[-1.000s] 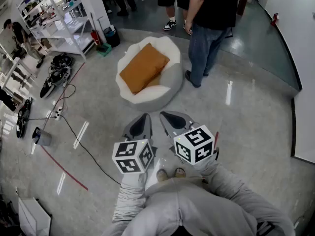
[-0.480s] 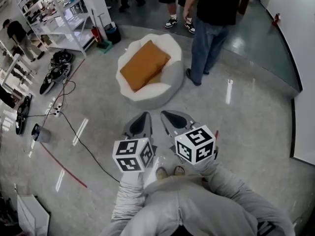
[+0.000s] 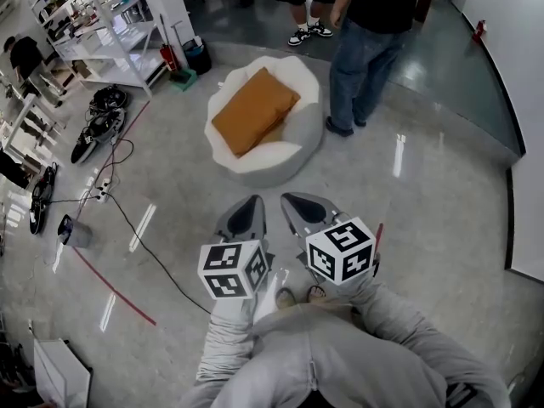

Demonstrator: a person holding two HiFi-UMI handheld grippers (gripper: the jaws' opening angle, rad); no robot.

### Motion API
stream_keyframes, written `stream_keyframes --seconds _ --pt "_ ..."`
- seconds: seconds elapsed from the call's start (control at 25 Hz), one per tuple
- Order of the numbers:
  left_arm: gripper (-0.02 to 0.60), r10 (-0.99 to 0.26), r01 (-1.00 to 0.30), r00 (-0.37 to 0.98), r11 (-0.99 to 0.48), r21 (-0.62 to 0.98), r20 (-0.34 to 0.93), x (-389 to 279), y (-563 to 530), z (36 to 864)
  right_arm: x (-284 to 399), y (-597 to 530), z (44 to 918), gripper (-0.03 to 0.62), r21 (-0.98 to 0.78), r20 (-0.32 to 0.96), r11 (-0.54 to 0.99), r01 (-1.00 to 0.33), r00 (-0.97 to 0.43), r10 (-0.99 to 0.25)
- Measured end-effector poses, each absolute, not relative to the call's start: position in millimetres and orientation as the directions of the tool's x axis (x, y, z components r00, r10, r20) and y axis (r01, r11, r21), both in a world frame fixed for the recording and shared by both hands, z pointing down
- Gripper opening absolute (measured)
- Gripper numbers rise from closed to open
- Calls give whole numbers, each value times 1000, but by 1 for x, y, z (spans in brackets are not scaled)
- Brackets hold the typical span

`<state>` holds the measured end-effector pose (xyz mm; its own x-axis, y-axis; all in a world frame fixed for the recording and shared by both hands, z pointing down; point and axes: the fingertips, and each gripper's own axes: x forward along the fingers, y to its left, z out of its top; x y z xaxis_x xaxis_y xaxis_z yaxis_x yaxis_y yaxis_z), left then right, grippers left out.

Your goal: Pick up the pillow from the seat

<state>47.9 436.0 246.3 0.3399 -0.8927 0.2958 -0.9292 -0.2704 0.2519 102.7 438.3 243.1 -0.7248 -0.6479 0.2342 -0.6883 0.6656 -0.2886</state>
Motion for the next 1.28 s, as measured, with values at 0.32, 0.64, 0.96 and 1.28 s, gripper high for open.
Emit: stream_keyframes --seconds 0.32,0.64,0.96,1.28 --pt "2 -890 -932 335 -267 244 308 26 431 256 80 433 252 -2 -287 249 670 -685 -729 -638" --pt "2 -892 -937 318 -242 254 323 -5 425 269 53 429 260 -2 -281 261 679 -678 -735 -626" --pt "2 -887 -939 310 -229 256 343 -28 418 279 36 424 269 -2 -275 288 676 -684 -729 -621" --pt "2 -879 -941 306 -221 256 365 -38 396 287 28 398 275 -2 -276 313 671 -688 -724 -615"
